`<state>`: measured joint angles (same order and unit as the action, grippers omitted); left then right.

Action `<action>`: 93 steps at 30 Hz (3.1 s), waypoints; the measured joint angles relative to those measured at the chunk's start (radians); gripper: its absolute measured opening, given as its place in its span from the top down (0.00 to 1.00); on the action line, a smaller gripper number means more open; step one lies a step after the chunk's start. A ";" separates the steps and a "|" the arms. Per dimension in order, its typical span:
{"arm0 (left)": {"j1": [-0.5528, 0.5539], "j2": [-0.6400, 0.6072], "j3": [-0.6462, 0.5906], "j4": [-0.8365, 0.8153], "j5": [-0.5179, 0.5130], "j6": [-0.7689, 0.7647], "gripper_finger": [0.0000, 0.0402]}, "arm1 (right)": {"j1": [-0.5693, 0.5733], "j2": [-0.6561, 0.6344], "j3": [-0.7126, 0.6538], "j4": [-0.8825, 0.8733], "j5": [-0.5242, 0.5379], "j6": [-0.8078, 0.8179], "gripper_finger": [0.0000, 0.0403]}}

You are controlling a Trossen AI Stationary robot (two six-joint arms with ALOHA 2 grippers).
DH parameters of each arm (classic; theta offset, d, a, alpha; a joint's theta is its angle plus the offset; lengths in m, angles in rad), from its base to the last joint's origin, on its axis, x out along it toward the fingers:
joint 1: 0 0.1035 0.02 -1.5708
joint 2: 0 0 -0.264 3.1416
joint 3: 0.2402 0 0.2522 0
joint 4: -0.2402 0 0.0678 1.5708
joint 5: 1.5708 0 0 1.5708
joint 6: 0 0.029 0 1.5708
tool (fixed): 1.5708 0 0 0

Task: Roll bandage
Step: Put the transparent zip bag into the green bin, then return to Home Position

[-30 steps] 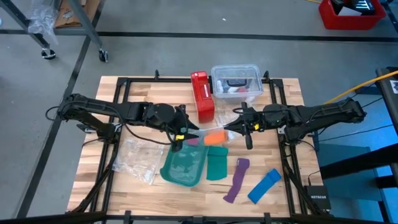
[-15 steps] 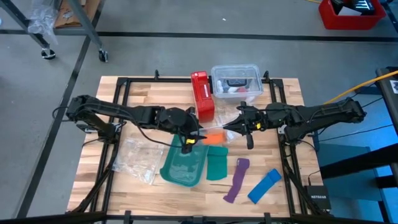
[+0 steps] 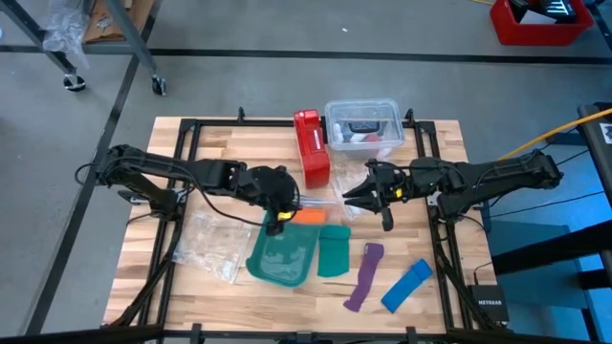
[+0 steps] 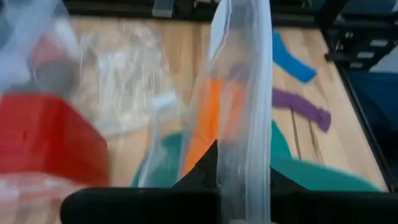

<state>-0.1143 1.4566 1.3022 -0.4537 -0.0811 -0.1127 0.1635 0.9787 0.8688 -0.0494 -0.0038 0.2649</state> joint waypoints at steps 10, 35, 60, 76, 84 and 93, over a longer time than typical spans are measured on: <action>-0.045 -0.009 0.000 -0.258 0.033 -0.092 1.00 | 0.000 0.000 0.000 -0.004 -0.016 0.000 0.74; 0.016 -0.009 -0.298 0.053 0.026 -0.055 1.00 | 0.000 0.000 0.000 -0.005 -0.016 0.000 0.74; 0.080 -0.045 -0.367 0.178 0.000 -0.192 0.59 | 0.000 -0.005 0.000 -0.007 -0.007 -0.011 0.74; 0.125 -0.585 -0.366 -0.125 -0.005 0.016 0.58 | 0.000 -0.372 0.000 -0.304 0.010 -0.079 0.74; 0.075 -0.915 -0.593 -0.067 -0.008 -0.009 0.58 | 0.000 -0.685 -0.179 -0.364 0.126 -0.032 0.74; 0.054 -1.172 -0.976 0.301 -0.008 0.005 0.58 | 0.000 -0.931 -0.493 -0.237 0.126 0.002 0.74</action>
<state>-0.0606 0.2848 0.3258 -0.1528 -0.0891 -0.1080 0.1635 0.0478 0.3754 -0.2860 0.1226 0.2668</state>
